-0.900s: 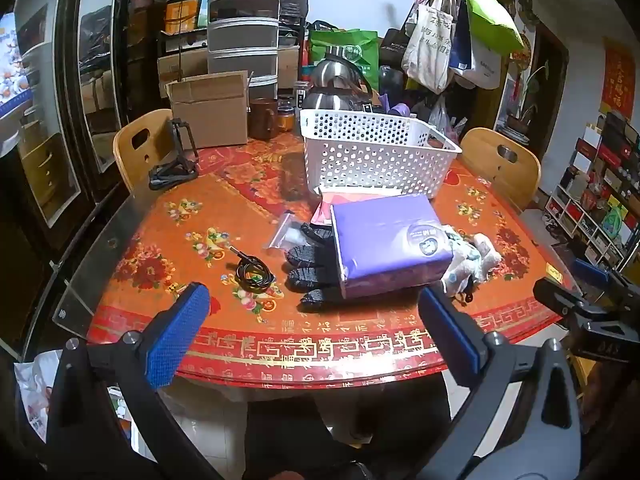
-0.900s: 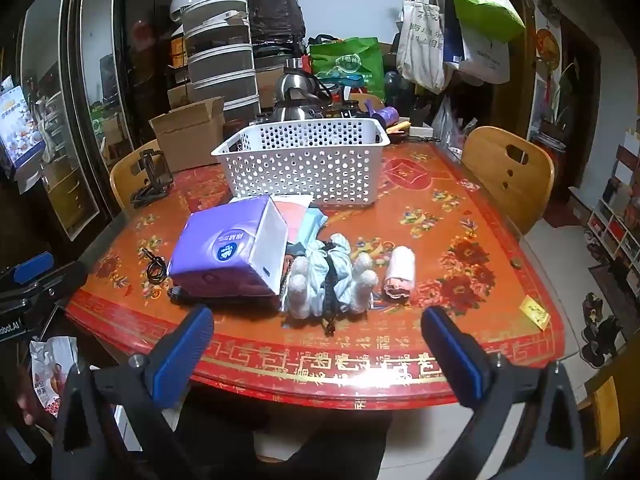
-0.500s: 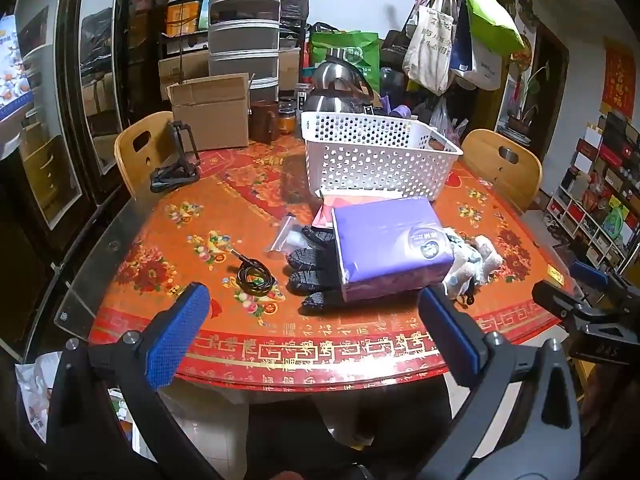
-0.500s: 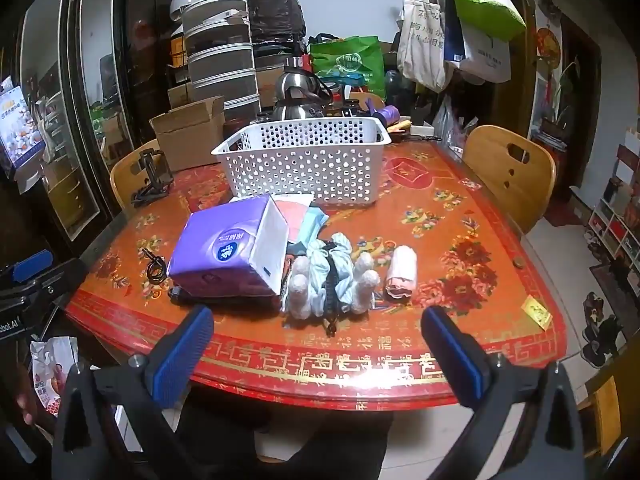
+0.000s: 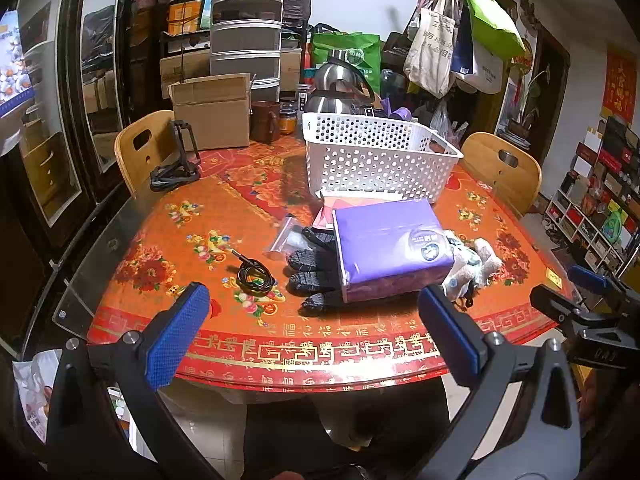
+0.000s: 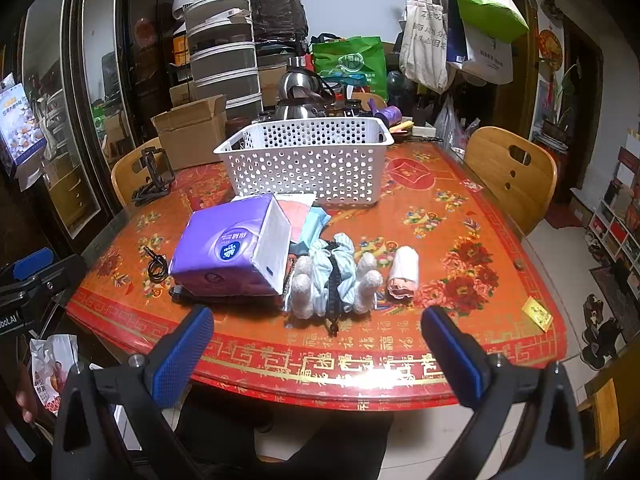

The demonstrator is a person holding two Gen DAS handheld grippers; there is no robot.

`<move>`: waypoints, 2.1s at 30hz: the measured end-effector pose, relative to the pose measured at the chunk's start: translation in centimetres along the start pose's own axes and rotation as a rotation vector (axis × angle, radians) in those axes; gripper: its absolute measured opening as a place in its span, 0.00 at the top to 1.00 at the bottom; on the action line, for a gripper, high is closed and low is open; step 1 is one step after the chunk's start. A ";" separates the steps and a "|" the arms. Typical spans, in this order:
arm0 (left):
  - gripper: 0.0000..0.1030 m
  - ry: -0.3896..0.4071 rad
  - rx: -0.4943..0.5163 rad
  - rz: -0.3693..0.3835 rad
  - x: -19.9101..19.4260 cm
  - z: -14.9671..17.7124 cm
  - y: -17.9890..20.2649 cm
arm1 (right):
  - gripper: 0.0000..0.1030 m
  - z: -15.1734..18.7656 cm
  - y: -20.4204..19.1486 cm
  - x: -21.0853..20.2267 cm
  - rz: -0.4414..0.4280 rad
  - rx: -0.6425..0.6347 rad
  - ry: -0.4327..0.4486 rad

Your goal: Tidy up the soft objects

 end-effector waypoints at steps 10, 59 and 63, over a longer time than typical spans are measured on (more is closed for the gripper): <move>0.00 0.001 0.000 -0.002 0.0 0.1 0.0 | 0.00 0.1 -0.1 0.0 0.000 -0.001 -0.003; 0.00 -0.002 0.002 -0.004 0.0 0.6 -0.3 | 0.00 0.8 0.1 0.4 0.003 -0.006 -0.018; 0.00 -0.001 0.004 -0.004 0.0 0.5 -0.2 | 0.00 0.8 0.1 0.4 0.003 -0.006 -0.019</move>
Point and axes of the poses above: each gripper's, at about its wrist camera, not at the fingertips, and x roughly the way its jaws point, y to its right, z to its underside, the point moved 9 cm from there along x, roughly the way its jaws point, and after that the axes turned 15 degrees about y, right-handed, at the moved point
